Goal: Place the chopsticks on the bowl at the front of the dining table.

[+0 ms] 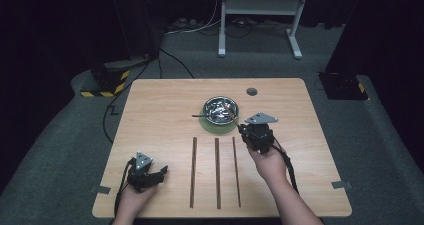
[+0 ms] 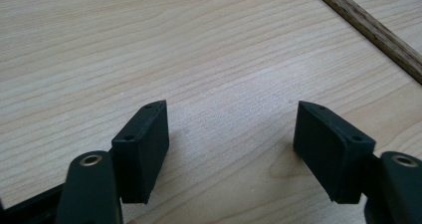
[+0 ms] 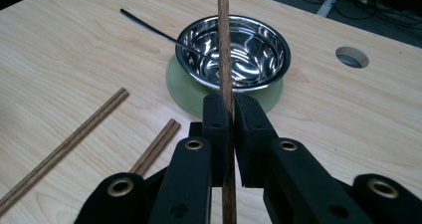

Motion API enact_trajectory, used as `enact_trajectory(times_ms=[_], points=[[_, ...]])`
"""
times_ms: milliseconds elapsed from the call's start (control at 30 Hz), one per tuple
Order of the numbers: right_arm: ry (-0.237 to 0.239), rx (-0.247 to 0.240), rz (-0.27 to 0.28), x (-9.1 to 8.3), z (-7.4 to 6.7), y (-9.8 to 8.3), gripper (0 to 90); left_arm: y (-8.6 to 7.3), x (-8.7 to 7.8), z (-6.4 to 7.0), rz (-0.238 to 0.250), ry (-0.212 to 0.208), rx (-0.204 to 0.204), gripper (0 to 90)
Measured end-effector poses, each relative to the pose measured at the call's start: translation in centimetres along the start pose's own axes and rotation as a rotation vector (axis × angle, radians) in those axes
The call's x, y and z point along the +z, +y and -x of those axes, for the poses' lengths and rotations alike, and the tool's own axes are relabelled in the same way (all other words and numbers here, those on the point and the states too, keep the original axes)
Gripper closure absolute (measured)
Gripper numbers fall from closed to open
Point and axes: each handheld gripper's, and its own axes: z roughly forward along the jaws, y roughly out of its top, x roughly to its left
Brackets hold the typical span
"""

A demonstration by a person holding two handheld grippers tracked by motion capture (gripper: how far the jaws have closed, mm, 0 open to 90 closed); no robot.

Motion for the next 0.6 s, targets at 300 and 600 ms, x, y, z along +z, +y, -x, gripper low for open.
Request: enact_trajectory(times_ms=[300, 600], points=[[-0.004, -0.017, -0.018, 2.4, -0.3, 2.2, 84.1, 0.0, 0.0, 0.0, -0.002, 0.004, 0.005, 30.2], [-0.024, -0.015, -0.039, 5.8, -0.4, 4.4, 84.1, 0.0, 0.0, -0.1, 0.000, -0.003, -0.003, 30.1]])
